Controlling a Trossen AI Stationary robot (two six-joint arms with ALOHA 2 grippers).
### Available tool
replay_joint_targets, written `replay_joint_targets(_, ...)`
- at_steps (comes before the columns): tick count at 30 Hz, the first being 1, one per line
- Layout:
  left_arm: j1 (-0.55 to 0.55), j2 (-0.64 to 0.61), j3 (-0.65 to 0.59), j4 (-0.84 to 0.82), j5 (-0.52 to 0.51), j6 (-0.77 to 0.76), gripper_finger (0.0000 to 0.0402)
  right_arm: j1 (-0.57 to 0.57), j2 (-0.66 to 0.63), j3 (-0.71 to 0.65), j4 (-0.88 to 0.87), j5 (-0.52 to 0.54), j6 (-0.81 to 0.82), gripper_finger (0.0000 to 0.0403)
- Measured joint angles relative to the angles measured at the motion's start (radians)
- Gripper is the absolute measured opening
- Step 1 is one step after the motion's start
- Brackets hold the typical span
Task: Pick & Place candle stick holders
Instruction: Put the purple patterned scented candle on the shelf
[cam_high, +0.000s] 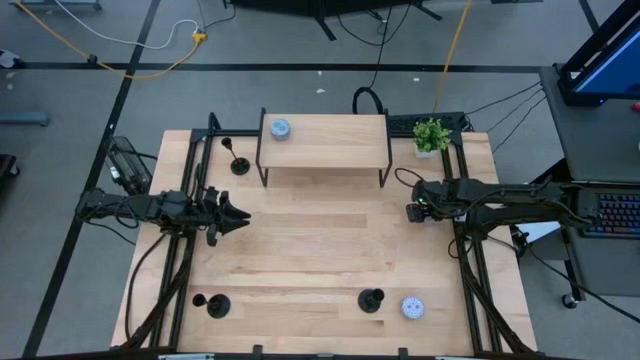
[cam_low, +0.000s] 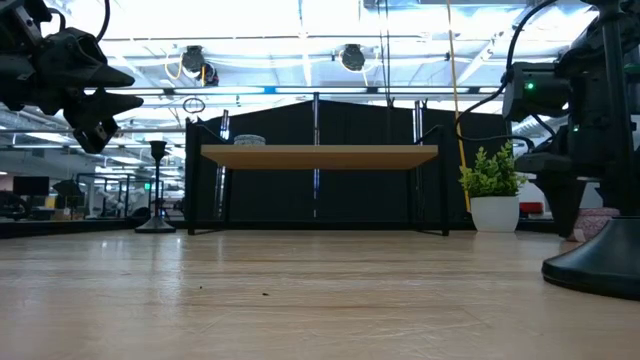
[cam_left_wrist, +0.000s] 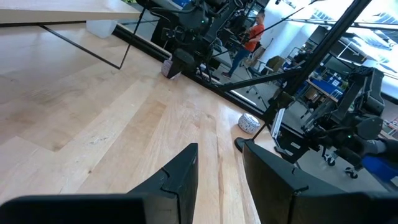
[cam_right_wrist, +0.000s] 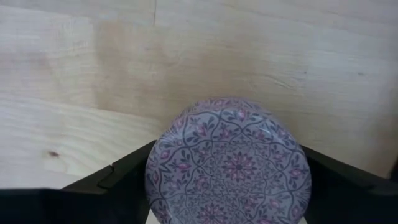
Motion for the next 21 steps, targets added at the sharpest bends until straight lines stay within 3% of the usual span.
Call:
replay_joint_targets(6,0.000,0.000,0.000,0.000,0.000,0.004,0.0131,0.000,0.001,0.058,-0.008,0.011,-0.006,0.0291)
replay_joint_targets(17,0.000,0.000,0.000,0.000,-0.016,0.015,0.0131,0.011,0.001,0.260,-0.013,0.021,-0.068,0.0294)
replay_joint_targets(21,0.000,0.000,0.000,0.000,-0.016,0.019,0.0131,0.048,0.001,0.316,-0.013,-0.021,-0.072,0.0293)
